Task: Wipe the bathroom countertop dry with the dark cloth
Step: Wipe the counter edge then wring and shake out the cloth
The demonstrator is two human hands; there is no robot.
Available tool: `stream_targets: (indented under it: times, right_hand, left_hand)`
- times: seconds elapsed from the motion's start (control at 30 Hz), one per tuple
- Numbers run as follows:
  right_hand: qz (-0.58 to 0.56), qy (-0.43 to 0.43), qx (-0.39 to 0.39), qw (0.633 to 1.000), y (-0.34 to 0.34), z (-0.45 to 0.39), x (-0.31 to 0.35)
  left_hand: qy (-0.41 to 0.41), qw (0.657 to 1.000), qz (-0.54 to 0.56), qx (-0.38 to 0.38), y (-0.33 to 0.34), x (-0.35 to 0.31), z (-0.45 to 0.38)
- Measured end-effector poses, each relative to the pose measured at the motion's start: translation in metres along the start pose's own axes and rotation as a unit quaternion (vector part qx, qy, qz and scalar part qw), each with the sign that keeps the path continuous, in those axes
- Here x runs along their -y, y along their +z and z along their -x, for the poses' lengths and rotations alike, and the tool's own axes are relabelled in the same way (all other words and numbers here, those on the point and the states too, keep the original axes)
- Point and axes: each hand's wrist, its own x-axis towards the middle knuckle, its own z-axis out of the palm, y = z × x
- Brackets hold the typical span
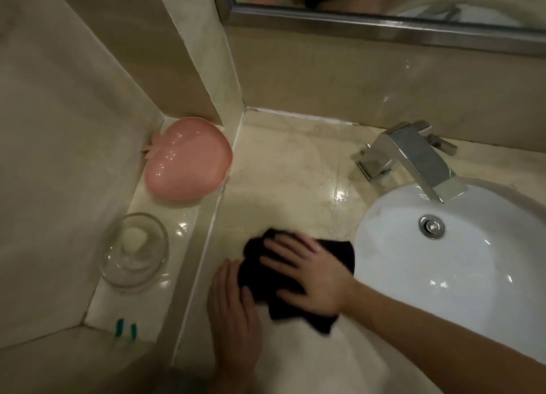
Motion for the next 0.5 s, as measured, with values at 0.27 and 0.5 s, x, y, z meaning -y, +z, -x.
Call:
stream_targets:
  times: [0.27, 0.5]
  right_hand:
    - [0.078, 0.227, -0.052, 0.969, -0.064, -0.082, -0.136]
    - [0.028, 0.146, -0.054, 0.987, -0.016, -0.026, -0.021]
  left_hand:
    - [0.050, 0.995, -0.038, -0.075, 0.014, 0.014, 0.002]
    - [0.044, 0.998, -0.023, -0.046, 0.005, 0.007, 0.001]
